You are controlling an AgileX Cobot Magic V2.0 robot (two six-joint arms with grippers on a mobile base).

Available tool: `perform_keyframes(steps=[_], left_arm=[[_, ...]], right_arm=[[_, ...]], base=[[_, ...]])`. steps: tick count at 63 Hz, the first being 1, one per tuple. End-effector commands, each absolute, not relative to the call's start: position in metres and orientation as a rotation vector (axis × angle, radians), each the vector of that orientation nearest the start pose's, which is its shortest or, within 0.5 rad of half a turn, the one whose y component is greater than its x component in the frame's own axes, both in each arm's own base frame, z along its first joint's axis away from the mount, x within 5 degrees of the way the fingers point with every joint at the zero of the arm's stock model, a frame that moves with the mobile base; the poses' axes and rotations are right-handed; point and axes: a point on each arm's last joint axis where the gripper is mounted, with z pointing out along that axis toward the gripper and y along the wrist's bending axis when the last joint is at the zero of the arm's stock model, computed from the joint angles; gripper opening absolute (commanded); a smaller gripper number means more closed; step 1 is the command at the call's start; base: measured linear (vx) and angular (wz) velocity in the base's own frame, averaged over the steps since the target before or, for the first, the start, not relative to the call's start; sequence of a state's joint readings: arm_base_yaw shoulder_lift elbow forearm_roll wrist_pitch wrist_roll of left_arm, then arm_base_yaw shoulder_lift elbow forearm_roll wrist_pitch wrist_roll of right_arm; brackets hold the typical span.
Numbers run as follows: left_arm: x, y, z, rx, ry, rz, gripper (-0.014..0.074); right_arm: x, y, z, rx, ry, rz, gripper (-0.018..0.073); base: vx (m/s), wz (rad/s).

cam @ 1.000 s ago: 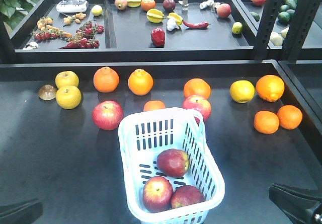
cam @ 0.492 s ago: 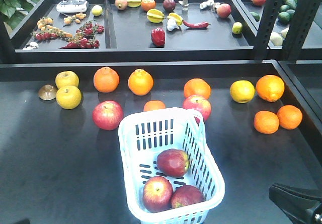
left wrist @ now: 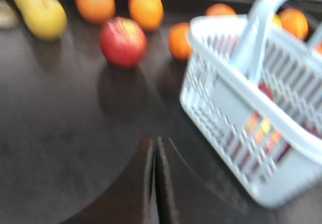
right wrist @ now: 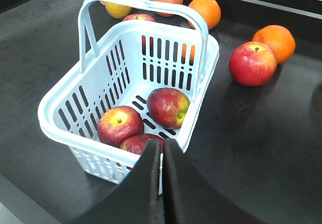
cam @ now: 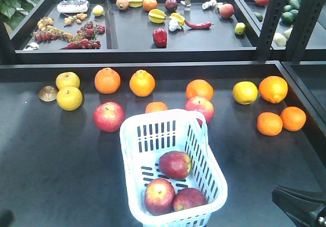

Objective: Pick three apples into basket with both arms

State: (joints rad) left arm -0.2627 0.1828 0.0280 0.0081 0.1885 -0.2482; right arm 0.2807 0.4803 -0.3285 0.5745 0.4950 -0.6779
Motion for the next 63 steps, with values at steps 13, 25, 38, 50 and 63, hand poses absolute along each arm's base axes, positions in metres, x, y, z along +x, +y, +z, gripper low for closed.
perform_keyframes(steps=[13,25,38,50,63], left_arm=[[0.054,-0.002,0.194,-0.163,1.669,-0.192,-0.0006],[0.054,0.004,0.198,-0.239,1.613,-0.128,-0.0006],[0.054,0.004,0.203,-0.231,1.555,-0.13,-0.0006],[0.054,0.004,0.202,-0.235,1.57,-0.13,-0.0006],[0.054,0.003,0.206,-0.221,1.527,-0.131,-0.0006]], right_arm=[[0.09,0.048,0.265,-0.554,1.909,0.333,-0.0005],[0.09,0.048,0.265,-0.554,1.909,0.333,-0.0005],[0.09,0.048,0.265,-0.554,1.909,0.333,-0.0005],[0.09,0.048,0.265,-0.554,1.909,0.333,-0.0005],[0.09,0.048,0.265,-0.554,1.909,0.333,-0.0005]], base=[[0.0,0.0],[0.0,0.0],[0.0,0.0],[0.0,0.0],[0.0,0.0]])
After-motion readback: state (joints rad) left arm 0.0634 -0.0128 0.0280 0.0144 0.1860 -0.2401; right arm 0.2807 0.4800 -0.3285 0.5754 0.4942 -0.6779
